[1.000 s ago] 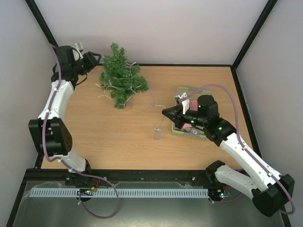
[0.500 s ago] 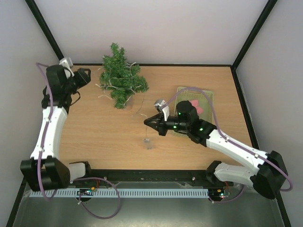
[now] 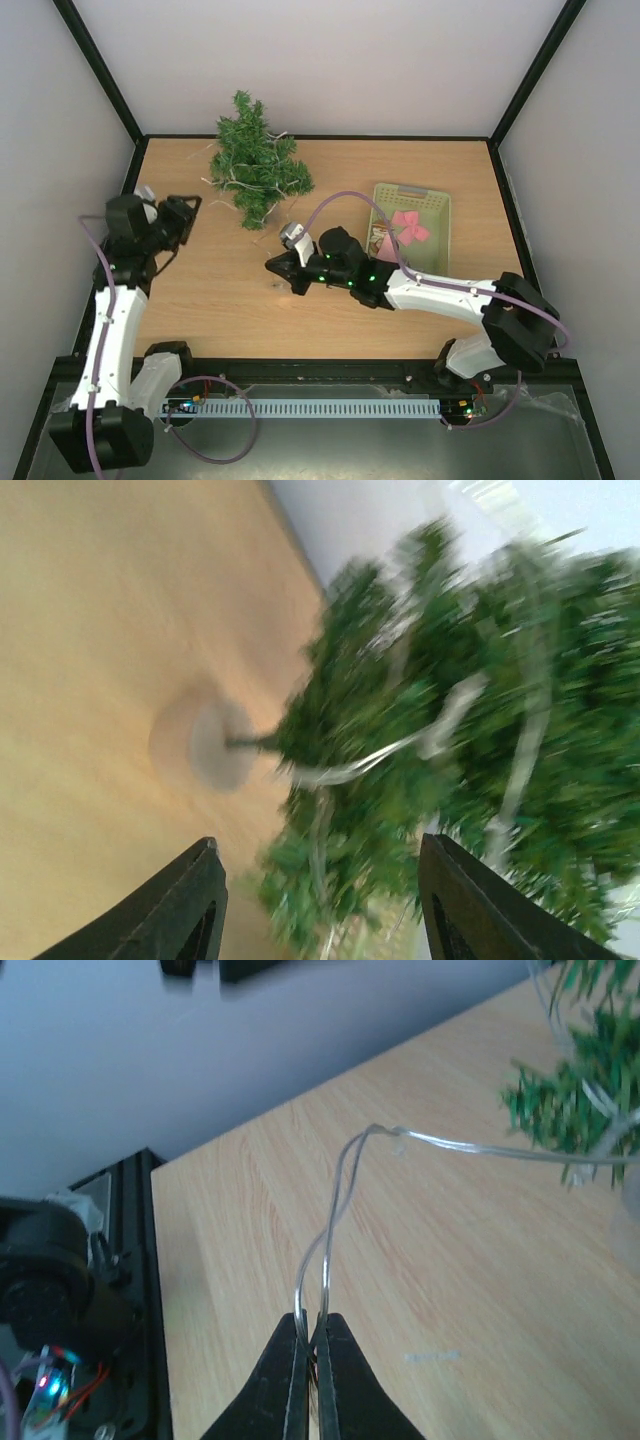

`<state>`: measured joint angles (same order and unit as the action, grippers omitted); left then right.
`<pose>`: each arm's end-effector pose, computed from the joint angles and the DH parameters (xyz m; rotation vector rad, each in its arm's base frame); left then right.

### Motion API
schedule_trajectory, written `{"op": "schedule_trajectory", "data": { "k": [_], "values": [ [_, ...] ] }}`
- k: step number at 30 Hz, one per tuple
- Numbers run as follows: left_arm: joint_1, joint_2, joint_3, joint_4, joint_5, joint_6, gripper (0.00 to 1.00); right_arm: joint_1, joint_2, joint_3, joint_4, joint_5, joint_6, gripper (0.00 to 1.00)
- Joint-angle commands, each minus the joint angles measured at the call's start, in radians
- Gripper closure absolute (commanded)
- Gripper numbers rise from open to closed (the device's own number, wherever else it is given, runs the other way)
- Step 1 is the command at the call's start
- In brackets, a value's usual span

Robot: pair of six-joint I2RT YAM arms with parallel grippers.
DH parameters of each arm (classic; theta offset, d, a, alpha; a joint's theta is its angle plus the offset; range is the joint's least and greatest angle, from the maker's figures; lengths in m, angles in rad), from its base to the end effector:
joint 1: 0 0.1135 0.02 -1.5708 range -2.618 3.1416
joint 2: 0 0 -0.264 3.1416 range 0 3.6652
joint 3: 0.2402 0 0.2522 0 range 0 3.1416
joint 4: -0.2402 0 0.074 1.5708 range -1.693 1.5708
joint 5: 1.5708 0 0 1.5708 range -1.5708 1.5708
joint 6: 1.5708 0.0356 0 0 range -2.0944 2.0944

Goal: Decorate the small christmas tree
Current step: Wrap the decoration item around the Christmas tree.

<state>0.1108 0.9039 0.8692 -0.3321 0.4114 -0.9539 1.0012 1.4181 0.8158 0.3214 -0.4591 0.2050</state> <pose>0.2035 0.0083 0.3342 -0.7707 1.8751 -0.9462 0.1579 0.2758 0.2557 -1.0928 1.6971 1.2309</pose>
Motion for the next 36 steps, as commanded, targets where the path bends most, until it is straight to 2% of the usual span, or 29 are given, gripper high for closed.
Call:
{"op": "schedule_trajectory", "data": {
  "k": [1,3,5,8,11,13,21,25,36],
  "values": [
    [-0.001,-0.094,-0.218,0.023,0.233,-0.449,0.45,0.041,0.047,0.052,0.209,0.111,-0.034,0.98],
    [-0.01,-0.145,-0.317,0.068,0.288,-0.589,0.44,0.06,0.068,0.059,0.254,0.134,-0.05,0.98],
    [-0.021,-0.185,-0.368,0.057,0.306,-0.663,0.43,0.084,0.082,0.067,0.292,0.167,-0.081,0.98],
    [-0.077,-0.187,-0.398,0.042,0.306,-0.727,0.38,0.119,0.102,0.07,0.355,0.217,-0.15,0.98],
    [-0.144,-0.221,-0.432,0.138,0.276,-0.853,0.38,0.128,0.135,0.092,0.368,0.257,-0.158,0.98],
    [-0.169,-0.244,-0.436,0.148,0.254,-0.898,0.38,0.129,0.163,0.11,0.367,0.28,-0.172,0.98],
    [-0.178,-0.27,-0.414,0.085,0.222,-0.898,0.37,0.129,0.229,0.151,0.4,0.355,-0.24,0.98],
    [-0.178,-0.27,-0.351,-0.031,0.149,-0.83,0.36,0.128,0.24,0.16,0.402,0.373,-0.29,0.98],
    [-0.18,-0.268,-0.393,0.106,0.217,-0.973,0.32,0.131,0.302,0.213,0.469,0.365,-0.292,0.98]
  ]
}}
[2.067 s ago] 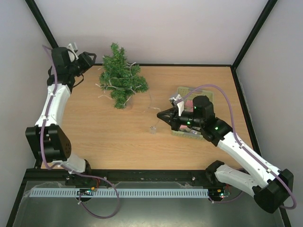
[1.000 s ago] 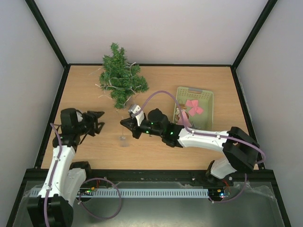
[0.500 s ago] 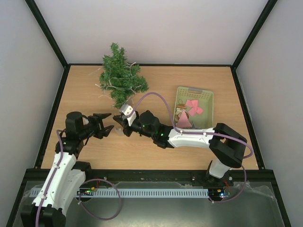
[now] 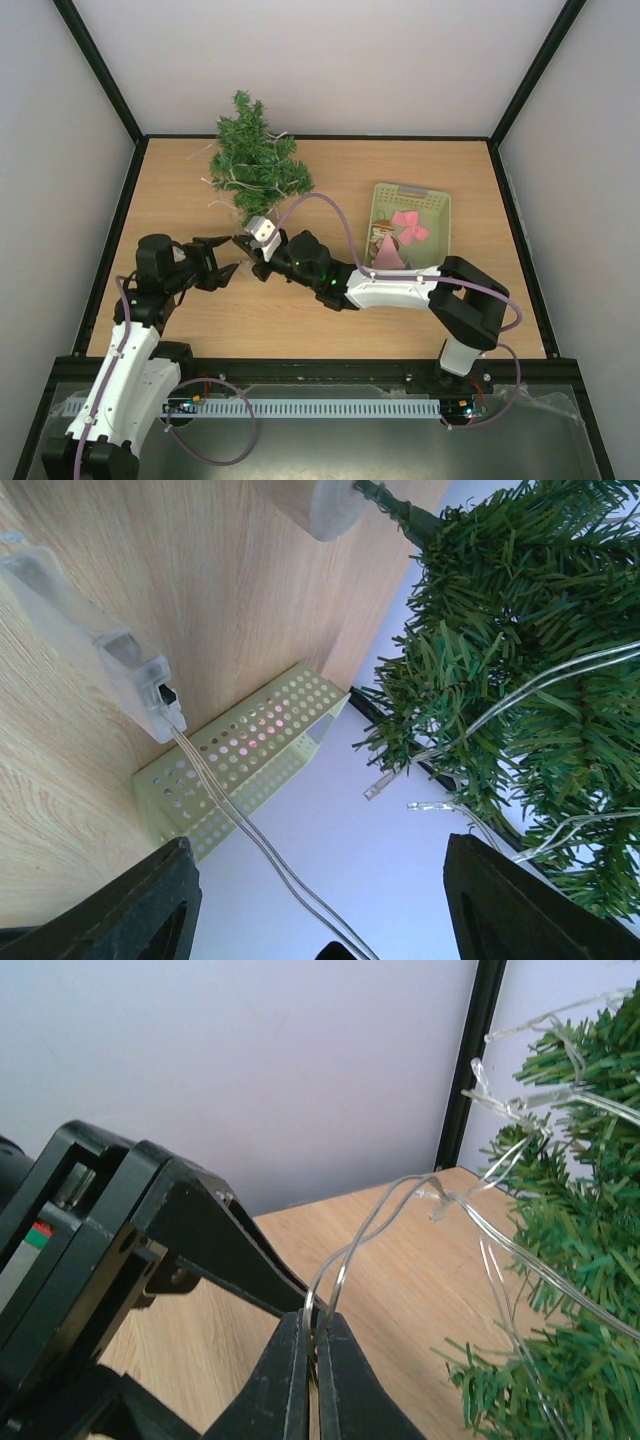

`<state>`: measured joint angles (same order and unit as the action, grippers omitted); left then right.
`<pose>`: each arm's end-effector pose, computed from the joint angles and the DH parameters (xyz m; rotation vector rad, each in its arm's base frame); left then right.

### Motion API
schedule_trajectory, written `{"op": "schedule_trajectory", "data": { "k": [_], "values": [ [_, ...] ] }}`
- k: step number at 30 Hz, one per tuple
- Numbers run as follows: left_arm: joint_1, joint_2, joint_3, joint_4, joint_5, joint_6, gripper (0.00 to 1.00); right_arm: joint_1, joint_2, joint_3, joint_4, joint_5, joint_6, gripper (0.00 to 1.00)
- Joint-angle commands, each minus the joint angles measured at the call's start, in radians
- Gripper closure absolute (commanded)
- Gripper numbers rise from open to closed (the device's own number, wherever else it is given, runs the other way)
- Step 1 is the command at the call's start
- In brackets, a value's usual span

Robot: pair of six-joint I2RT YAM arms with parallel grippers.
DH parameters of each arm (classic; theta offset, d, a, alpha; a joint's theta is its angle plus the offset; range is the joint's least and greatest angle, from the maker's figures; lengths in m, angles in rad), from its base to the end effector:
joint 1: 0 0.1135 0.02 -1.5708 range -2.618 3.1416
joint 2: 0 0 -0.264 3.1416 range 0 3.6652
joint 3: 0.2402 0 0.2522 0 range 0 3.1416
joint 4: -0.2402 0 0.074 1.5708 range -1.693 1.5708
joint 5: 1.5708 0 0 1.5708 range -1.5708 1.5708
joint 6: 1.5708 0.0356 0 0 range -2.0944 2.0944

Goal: Decorate the small christmas tree
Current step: Wrap the decoration item around the Christmas tree.

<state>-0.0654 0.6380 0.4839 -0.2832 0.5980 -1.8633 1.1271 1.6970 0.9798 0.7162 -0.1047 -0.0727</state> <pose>0.1513 -0.0300 0.2486 -1.5852 1.8621 -1.6764 0.1626 0.3508 0.2595 -0.9990 1.3081 0.9006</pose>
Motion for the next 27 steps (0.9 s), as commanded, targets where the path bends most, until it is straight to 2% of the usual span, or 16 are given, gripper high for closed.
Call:
{"op": "schedule_trajectory", "data": {
  "k": [1,7,10,12,14,16,19,21,24,27],
  "values": [
    [-0.005,0.001,-0.011,0.066,0.032,-0.069,0.32,0.005,0.028,0.055,0.071,0.009,-0.016,0.98],
    [-0.021,0.022,-0.027,0.14,0.027,-0.123,0.37,0.012,0.053,0.073,0.077,0.016,-0.029,0.98],
    [-0.025,0.046,-0.05,0.174,0.028,-0.135,0.44,0.016,0.061,0.075,0.086,0.01,-0.029,0.98],
    [-0.027,0.053,-0.055,0.185,0.023,-0.135,0.54,0.018,0.059,0.065,0.092,0.01,-0.029,0.98],
    [-0.027,0.048,-0.051,0.172,-0.005,-0.119,0.77,0.018,0.053,0.053,0.09,0.009,-0.032,0.98],
    [-0.027,0.038,-0.045,0.152,-0.054,-0.092,0.94,0.017,0.042,0.03,0.083,0.016,-0.033,0.98],
    [-0.025,0.035,-0.035,0.159,-0.144,-0.011,0.98,0.017,0.012,-0.013,0.054,0.013,-0.038,0.97],
    [-0.025,0.048,-0.021,0.165,-0.187,0.048,0.98,0.017,-0.019,-0.048,0.032,0.026,-0.035,0.89],
    [-0.024,0.067,0.024,0.128,-0.281,0.166,0.98,0.018,-0.094,-0.093,-0.03,0.047,0.02,0.65],
    [-0.018,0.085,0.058,0.081,-0.385,0.251,0.98,0.018,-0.188,-0.162,-0.087,0.037,0.133,0.55]
  ]
}}
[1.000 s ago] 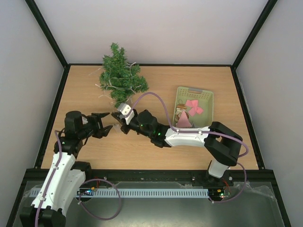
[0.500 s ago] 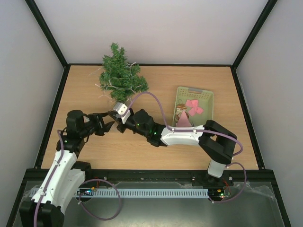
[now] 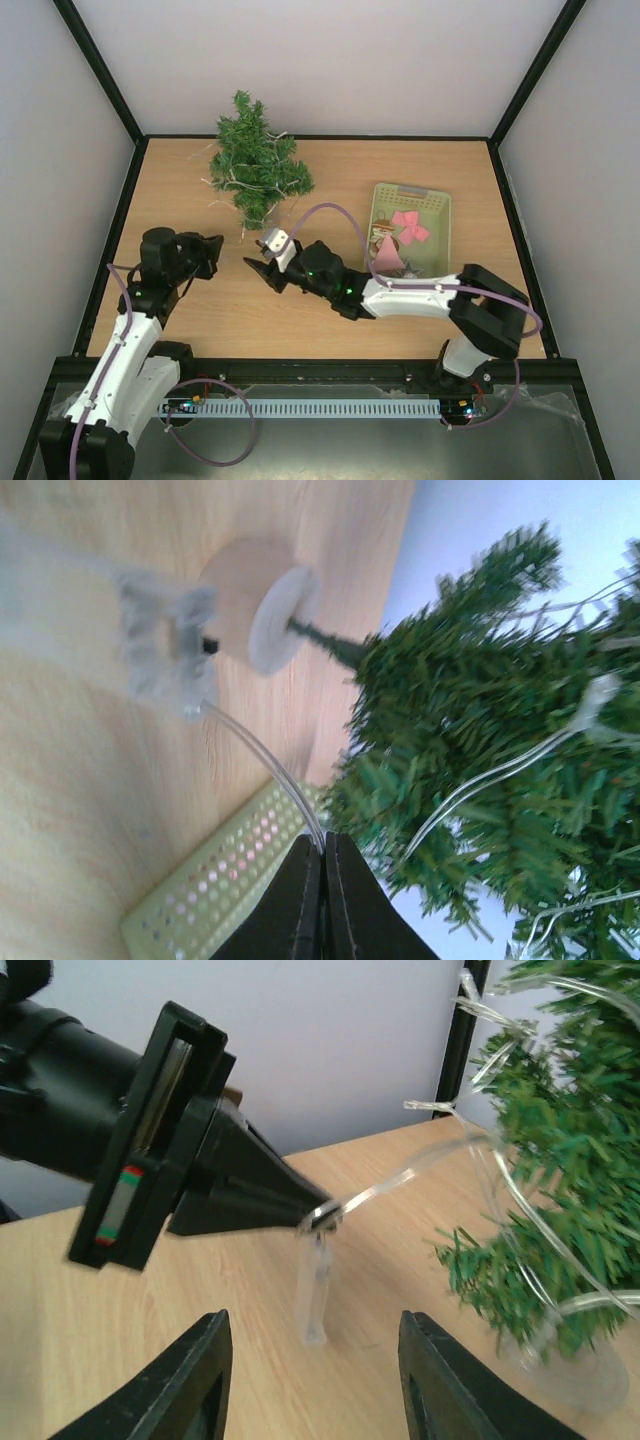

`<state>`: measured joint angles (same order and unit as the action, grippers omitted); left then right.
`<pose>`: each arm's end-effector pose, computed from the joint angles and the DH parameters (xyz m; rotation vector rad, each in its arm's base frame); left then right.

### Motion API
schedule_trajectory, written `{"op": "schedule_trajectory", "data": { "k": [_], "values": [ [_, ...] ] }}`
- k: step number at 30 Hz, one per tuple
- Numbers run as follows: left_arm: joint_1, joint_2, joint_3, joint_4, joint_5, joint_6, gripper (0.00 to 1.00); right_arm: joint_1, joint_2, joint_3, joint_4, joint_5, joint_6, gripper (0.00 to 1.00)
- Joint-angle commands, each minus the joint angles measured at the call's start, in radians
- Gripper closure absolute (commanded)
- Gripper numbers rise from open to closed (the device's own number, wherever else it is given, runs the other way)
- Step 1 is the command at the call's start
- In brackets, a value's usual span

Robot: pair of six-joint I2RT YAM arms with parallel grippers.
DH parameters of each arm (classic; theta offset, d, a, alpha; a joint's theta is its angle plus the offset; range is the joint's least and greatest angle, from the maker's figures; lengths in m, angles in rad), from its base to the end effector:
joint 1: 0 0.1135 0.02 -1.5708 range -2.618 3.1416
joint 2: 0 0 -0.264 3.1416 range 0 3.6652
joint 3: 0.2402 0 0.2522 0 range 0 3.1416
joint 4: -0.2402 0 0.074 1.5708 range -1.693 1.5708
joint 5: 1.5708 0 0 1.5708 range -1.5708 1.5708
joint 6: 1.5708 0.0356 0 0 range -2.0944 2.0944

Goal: Decorate the small christmas tree
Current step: Wrap the decoration item around the Christmas tree.

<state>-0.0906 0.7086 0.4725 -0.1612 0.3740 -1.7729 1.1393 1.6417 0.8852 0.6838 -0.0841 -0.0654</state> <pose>0.1687 -0.0284 0.2449 -1.5130 1.7390 -1.4786 0.1509 0.3348 0.2444 -1.0289 1.3778 0.8794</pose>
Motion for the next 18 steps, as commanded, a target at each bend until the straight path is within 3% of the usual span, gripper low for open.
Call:
{"op": "schedule_trajectory", "data": {
  "k": [1,5,11,18],
  "values": [
    [0.011,0.027,0.082,-0.041,-0.181,0.202,0.98,0.006,-0.165,-0.096,-0.064,0.025,0.182,0.53],
    [0.019,0.099,0.148,-0.054,-0.257,0.345,0.98,0.006,-0.242,-0.173,-0.095,0.051,0.364,0.45],
    [0.028,0.115,0.26,-0.092,-0.451,0.543,0.98,-0.019,-0.251,-0.155,-0.209,0.215,0.572,0.44],
    [0.035,0.121,0.273,-0.081,-0.479,0.689,0.98,-0.192,-0.163,-0.215,-0.058,0.131,0.892,0.49]
  ]
}}
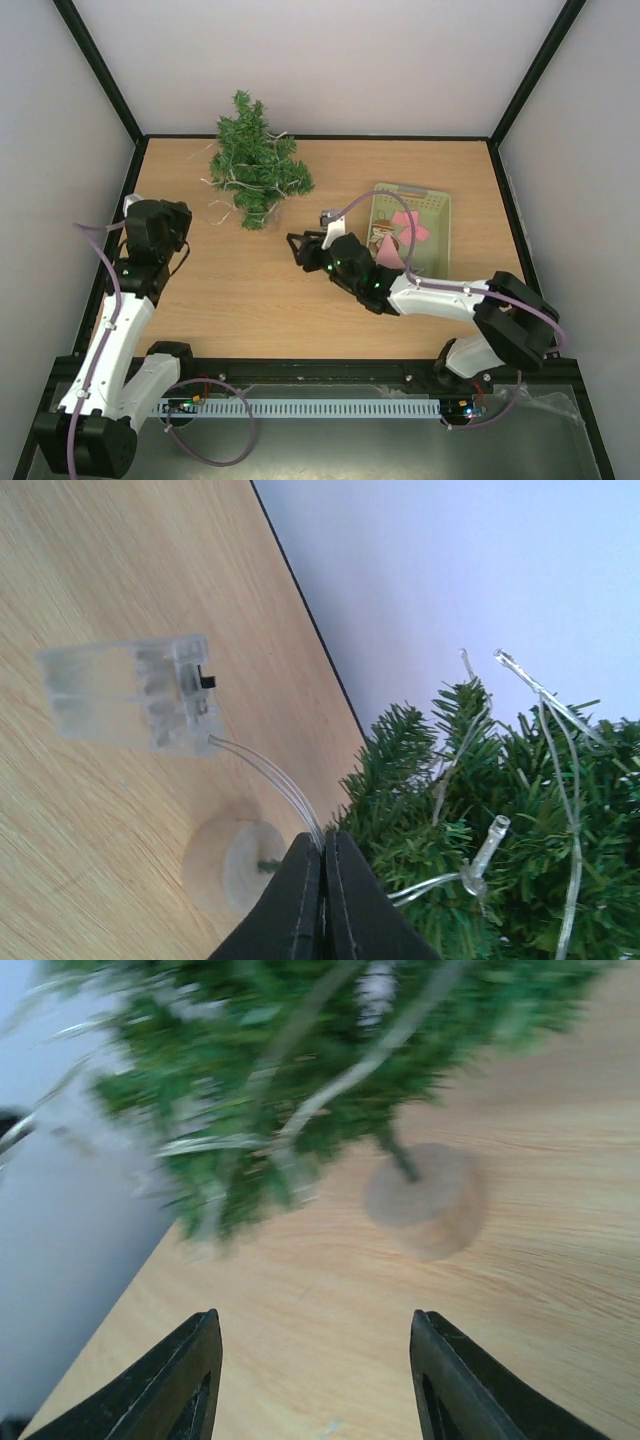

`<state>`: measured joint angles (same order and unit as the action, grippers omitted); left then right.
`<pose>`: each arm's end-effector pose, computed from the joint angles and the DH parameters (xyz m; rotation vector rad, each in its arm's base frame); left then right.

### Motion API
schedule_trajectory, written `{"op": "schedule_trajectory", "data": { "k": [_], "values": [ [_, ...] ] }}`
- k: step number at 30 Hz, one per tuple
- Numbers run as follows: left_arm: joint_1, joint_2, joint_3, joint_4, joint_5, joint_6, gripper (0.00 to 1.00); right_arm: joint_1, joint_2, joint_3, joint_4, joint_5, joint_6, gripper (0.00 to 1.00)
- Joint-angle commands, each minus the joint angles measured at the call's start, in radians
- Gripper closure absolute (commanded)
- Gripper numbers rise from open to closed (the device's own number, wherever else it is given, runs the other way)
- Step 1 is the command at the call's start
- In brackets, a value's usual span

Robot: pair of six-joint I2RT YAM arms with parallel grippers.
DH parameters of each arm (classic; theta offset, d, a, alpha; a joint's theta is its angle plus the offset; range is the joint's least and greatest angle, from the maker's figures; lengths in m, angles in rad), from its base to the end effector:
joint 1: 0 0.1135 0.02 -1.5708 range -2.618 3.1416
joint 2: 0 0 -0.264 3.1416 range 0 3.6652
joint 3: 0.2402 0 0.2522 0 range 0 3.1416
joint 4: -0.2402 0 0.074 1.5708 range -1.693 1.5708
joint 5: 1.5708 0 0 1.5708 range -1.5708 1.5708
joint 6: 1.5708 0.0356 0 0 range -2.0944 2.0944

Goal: Decorate the small christmas tree
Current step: Wrap the decoration item around the Christmas tree.

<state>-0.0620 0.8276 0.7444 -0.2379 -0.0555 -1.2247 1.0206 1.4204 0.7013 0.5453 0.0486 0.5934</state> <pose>0.1942 -0.0101 0.3127 -1.1186 1.6303 -0.8114 0.1647 0.2652 0.2394 -0.3622 1.8514 1.1121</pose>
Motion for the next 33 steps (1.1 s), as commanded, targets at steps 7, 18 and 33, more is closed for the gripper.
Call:
{"op": "schedule_trajectory", "data": {
  "k": [7,18,33],
  "values": [
    [0.02,-0.078,-0.056,0.069,0.075,0.337,0.98,-0.112,0.251,0.101,0.139,0.057,0.4,0.48],
    [-0.005,-0.175,-0.128,0.081,0.2,0.55,0.97,-0.17,0.541,0.237,0.296,0.072,0.608,0.52],
    [-0.008,-0.083,-0.096,0.069,0.192,0.718,0.98,-0.189,0.82,0.501,0.224,-0.066,0.549,0.62]
  ]
}}
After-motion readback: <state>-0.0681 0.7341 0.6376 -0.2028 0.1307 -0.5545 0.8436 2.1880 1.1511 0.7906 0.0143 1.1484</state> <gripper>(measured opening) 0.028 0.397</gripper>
